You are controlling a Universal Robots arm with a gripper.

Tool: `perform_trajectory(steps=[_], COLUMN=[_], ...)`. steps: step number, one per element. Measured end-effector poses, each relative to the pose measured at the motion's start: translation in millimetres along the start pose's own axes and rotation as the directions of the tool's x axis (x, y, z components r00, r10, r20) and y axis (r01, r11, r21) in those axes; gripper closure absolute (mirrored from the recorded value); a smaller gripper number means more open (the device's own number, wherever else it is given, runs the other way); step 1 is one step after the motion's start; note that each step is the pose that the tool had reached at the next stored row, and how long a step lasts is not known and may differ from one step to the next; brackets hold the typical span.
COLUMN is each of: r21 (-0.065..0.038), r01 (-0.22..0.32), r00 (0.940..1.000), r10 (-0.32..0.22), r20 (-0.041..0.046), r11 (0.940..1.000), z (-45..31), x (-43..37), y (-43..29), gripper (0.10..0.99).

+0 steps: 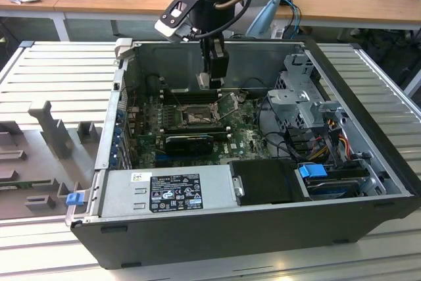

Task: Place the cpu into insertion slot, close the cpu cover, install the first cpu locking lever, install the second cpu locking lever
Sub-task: 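Place the cpu into insertion slot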

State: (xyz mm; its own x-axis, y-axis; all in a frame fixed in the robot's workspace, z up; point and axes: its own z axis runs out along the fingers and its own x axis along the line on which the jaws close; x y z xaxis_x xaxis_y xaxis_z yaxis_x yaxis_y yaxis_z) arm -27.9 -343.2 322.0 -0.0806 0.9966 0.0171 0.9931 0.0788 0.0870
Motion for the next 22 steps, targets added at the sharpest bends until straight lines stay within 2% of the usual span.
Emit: perform_trajectory(steps=[13,20,22], r21=[0.002,0.001,0.001], r01=[-0.004,-0.020,-0.020], r00=[1.0000,0.9998,0.9998], r10=[0.004,0.020,0.020], r20=[0.0006,0.0030,0.0031], r11=[1.0000,0.9998,0.9998], z=[12.1,14.5,18.8], x=[-0.2,-0.2,-0.3], y=[-1.2,-1.5,-2.0], gripper=[0.557,0.557,0.557])
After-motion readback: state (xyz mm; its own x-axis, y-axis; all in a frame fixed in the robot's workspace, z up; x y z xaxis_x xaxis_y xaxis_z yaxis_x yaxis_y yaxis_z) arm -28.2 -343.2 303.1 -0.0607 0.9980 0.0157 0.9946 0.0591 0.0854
